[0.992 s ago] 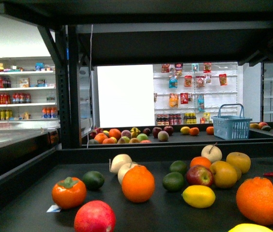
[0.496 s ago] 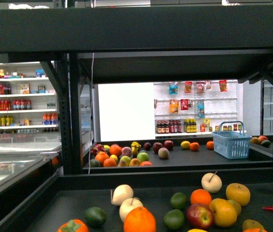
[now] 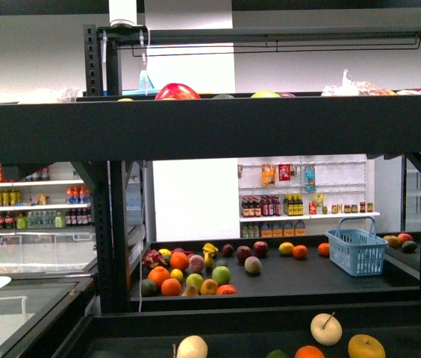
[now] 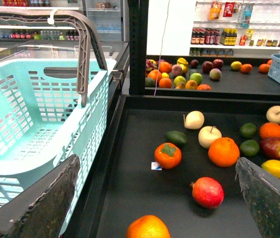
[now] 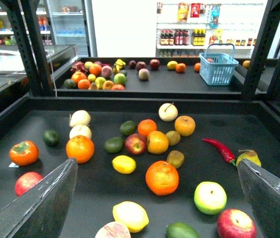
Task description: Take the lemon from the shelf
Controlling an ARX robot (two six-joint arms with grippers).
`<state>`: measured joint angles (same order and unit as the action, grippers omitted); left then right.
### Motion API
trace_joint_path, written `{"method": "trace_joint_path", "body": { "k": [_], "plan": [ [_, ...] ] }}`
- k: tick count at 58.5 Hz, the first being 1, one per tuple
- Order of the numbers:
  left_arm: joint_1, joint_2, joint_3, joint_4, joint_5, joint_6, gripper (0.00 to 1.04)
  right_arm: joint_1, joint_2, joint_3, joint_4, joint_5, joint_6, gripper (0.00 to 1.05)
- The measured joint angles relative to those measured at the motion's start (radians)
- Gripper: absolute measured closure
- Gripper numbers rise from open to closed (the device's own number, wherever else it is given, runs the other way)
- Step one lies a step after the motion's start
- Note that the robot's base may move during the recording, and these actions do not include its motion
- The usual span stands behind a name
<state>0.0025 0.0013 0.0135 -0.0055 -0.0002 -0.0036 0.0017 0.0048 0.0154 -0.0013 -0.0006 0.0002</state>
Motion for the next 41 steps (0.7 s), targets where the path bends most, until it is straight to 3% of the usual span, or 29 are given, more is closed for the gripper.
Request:
{"method": "trace_joint_path", "body": {
  "k": [13,18,25,30,36,41],
  "plan": [
    [0.0,0.0,0.0,0.0,0.001,-0.003,0.08,0.0,0.0,0.0,0.0,0.0,0.0,0.07],
    [-0.002,0.074,0.011,-0.031,0.033,-0.142,0.08,0.0,0.0,0.0,0.0,0.0,0.0,0.07],
    [0.065,0.273,0.092,0.085,0.121,-0.283,0.08,0.0,0.0,0.0,0.0,0.0,0.0,0.07],
    [0.169,0.437,0.205,0.159,0.222,-0.391,0.08,0.0,0.0,0.0,0.0,0.0,0.0,0.07],
    [0.399,0.73,0.418,0.195,0.39,-0.615,0.08,0.0,0.0,0.0,0.0,0.0,0.0,0.07],
    [0.513,0.891,0.532,0.215,0.457,-0.761,0.08,0.0,0.0,0.0,0.0,0.0,0.0,0.07]
  ]
}}
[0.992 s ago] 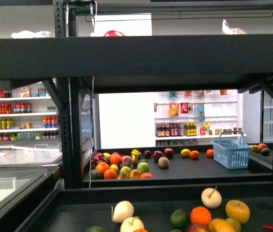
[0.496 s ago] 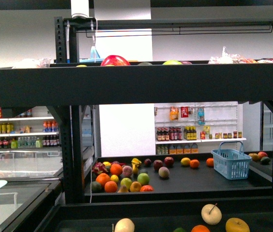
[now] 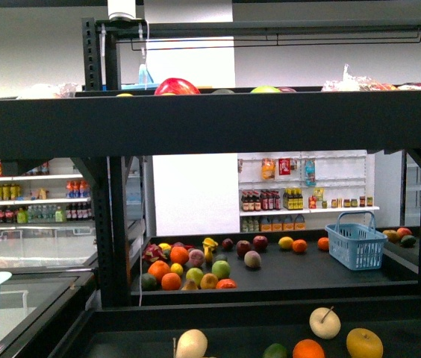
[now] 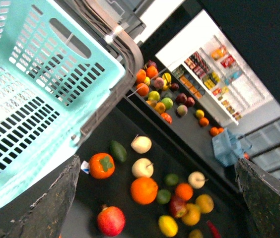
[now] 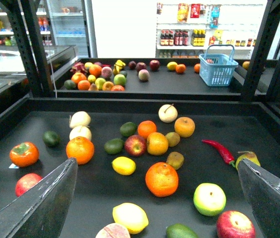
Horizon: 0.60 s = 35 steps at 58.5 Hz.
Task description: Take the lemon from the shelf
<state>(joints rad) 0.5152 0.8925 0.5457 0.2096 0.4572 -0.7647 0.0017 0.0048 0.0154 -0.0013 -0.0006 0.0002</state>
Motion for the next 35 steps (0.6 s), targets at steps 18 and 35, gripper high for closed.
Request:
{"method": "trace_joint_path", "body": {
  "k": [18,35],
  "plan": [
    [0.116,0.442,0.282,0.064,0.04,-0.36,0.08,0.0,0.0,0.0,0.0,0.0,0.0,0.07],
    [0.071,0.646,0.428,0.119,-0.011,-0.465,0.08,0.0,0.0,0.0,0.0,0.0,0.0,0.07]
  ]
}}
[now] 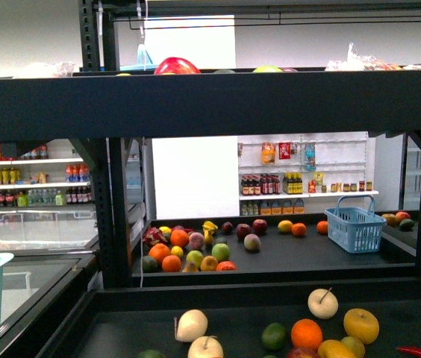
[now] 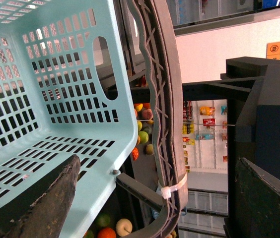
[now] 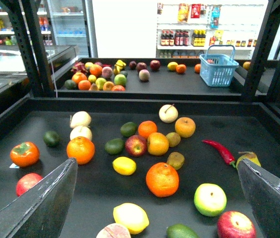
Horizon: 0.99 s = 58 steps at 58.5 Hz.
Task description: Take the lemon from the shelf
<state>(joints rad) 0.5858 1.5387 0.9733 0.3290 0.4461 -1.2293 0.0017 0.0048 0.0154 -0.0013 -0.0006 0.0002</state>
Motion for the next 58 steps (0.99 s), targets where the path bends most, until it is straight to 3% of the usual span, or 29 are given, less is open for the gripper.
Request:
{"method": "trace_joint_path", "body": {
  "k": [31,55,58],
  "plan": [
    [-0.084,0.229,0.2,0.012,-0.108,-0.014,0.09,0.0,0.0,0.0,0.0,0.0,0.0,0.07],
    [-0.09,0.246,0.257,-0.031,-0.128,0.005,0.8,0.0,0.0,0.0,0.0,0.0,0.0,0.07],
    [-0.091,0.246,0.258,-0.035,-0.13,-0.013,0.84,0.0,0.0,0.0,0.0,0.0,0.0,0.07]
  ]
}}
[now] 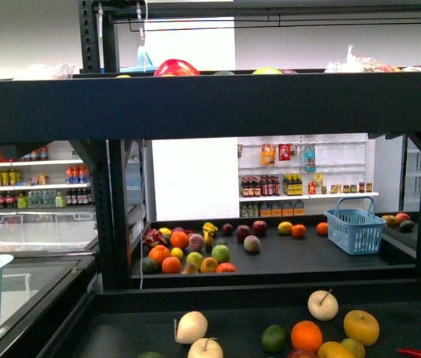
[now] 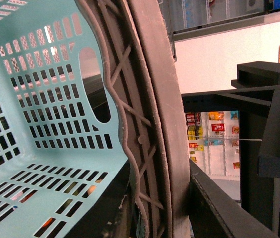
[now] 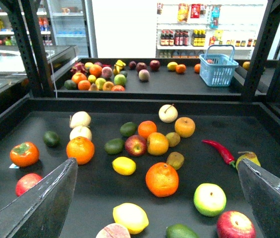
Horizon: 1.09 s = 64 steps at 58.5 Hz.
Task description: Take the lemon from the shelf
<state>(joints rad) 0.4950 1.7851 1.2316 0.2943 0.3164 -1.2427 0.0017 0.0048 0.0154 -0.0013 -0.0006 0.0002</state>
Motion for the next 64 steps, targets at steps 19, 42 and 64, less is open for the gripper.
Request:
{"method": "trace_joint_path", "body": {
  "k": [19,42,64],
  "plan": [
    [-0.001,-0.006,0.004,-0.014,0.009,0.001,0.86,0.0,0.0,0.0,0.0,0.0,0.0,0.07],
    [-0.058,-0.157,-0.034,-0.063,0.174,0.122,0.9,0.0,0.0,0.0,0.0,0.0,0.0,0.07],
    [-0.228,-0.362,-0.105,-0.072,0.317,0.275,0.94,0.0,0.0,0.0,0.0,0.0,0.0,0.07]
  ]
}}
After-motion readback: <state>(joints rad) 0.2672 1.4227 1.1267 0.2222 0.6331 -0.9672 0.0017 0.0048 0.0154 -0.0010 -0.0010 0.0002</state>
